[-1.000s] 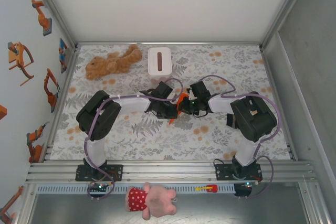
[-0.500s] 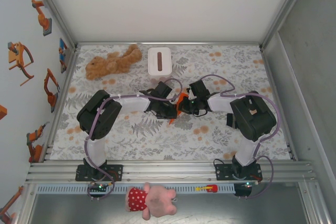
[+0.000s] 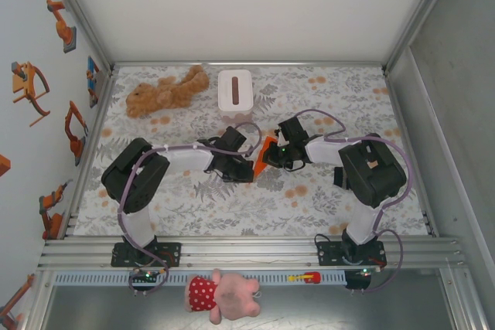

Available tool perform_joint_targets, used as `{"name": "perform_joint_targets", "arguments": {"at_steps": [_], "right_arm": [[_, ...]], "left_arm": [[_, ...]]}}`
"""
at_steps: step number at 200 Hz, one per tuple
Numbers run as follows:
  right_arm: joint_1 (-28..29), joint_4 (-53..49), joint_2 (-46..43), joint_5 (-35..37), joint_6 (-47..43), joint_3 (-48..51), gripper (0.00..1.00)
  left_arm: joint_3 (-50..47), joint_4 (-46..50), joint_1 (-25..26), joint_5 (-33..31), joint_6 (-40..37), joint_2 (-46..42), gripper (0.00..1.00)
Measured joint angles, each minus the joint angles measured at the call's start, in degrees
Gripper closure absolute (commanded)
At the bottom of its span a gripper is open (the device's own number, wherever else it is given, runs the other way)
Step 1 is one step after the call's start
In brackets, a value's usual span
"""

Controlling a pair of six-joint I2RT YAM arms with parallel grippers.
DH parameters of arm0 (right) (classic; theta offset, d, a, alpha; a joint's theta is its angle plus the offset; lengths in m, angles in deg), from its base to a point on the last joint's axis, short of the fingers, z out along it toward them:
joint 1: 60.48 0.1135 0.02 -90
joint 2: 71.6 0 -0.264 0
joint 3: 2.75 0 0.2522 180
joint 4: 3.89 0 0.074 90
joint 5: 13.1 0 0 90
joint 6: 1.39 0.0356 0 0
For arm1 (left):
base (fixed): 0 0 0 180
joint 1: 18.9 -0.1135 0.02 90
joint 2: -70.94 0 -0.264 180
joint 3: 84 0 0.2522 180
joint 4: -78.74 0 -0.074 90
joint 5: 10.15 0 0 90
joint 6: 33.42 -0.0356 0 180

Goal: Fold a paper plane with a square sheet of paper (pick it up from the middle)
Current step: Fold the wing for the fifth time at the center of the table.

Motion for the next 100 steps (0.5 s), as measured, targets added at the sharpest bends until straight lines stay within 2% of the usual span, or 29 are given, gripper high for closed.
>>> {"name": "perform_joint_targets", "arguments": {"at_steps": [63, 100], "right_arm": [[0.0, 0.0, 0.0, -0.1, 0.1, 0.0, 0.92], [-0.2, 1.2, -0.1, -0.9, 2.0, 0.7, 0.92]], "left_arm": [[-2.1, 4.3, 0.1, -2.1, -0.5, -3.1, 0.96], [-2.4, 5.2, 0.1, -3.0, -0.5, -9.2, 0.94]]}}
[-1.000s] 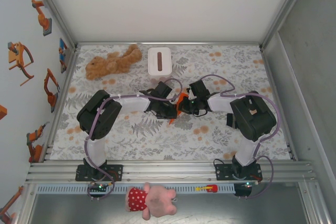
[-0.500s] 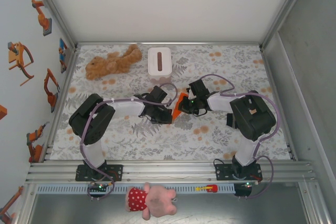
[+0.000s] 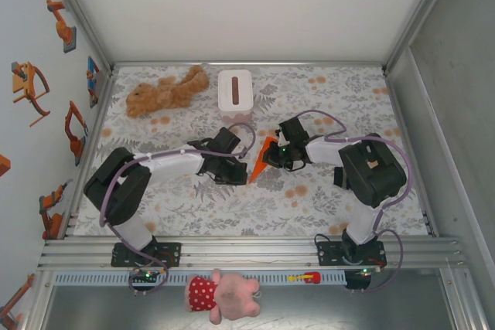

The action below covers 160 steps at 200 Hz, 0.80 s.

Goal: Fold a paper plane with a square sheet of paper (pick it up from the middle)
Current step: Fold the wing for the fifth time at the center of the table.

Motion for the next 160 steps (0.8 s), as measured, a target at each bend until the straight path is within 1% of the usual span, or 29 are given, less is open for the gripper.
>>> {"name": "perform_joint_targets", "arguments": {"at_steps": [23, 58, 86, 119, 160], "right_arm": [[0.0, 1.2, -0.5, 0.0, 1.2, 0.8, 0.92], [0.0, 1.0, -1.3, 0.2, 2.2, 1.5, 0.92], [0.0, 0.1, -1.7, 0.2, 2.2, 1.6, 0.92], [0.0, -0.6, -2.1, 0.2, 2.2, 1.6, 0.92], [-0.7, -4.0, -3.5, 1.5, 0.6, 1.0, 0.92]], "left_arm": [[1.3, -4.2, 0.0, 0.3, 0.8, -0.8, 0.94], [5.2, -9.4, 0.3, 0.6, 3.1, 6.5, 0.94], [7.5, -10.3, 0.3, 0.7, 4.2, 11.7, 0.95], [9.0, -10.3, 0.3, 0.7, 5.2, 15.2, 0.95], [9.4, -9.5, 0.3, 0.9, 5.4, 15.4, 0.95]]}}
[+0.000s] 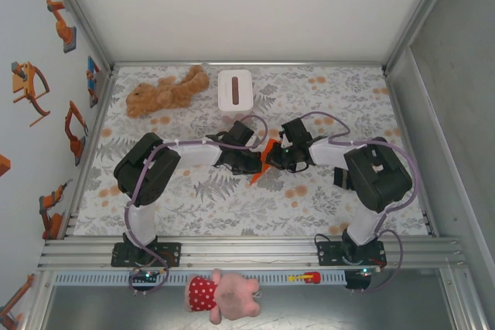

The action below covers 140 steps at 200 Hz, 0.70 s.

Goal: Fold a paper plane with a square sheet of paper (pick it up from the middle)
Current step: Fold the wing for the fifth time at the center of the table.

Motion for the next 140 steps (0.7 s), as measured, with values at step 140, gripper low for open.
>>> {"name": "perform_joint_targets", "arguments": {"at_steps": [140], "right_arm": [[-3.7, -10.2, 3.7, 6.3, -11.4, -9.9, 0.92]], "left_arm": [[0.1, 0.5, 0.0, 0.2, 0.0, 0.0, 0.95]]}}
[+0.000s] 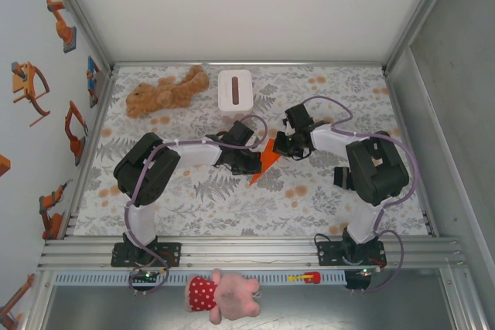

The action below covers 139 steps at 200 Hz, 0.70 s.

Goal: Fold a paper plane with a square sheet of paper (pick it up from the middle)
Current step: Fold the wing for the fifth time at the center of the table.

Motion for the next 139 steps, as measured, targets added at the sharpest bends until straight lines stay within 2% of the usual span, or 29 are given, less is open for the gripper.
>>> {"name": "perform_joint_targets", "arguments": {"at_steps": [71, 139], "right_arm": [[-0.7, -1.0, 0.5, 0.8, -0.4, 0.0, 0.92], [-1.2, 0.6, 0.4, 0.5, -0.4, 1.8, 0.93]], "left_arm": [[0.8, 1.6, 0.0, 0.0, 0.0, 0.0, 0.94], [4.3, -0.6, 0.0, 0.7, 0.9, 0.4, 0.87]]}}
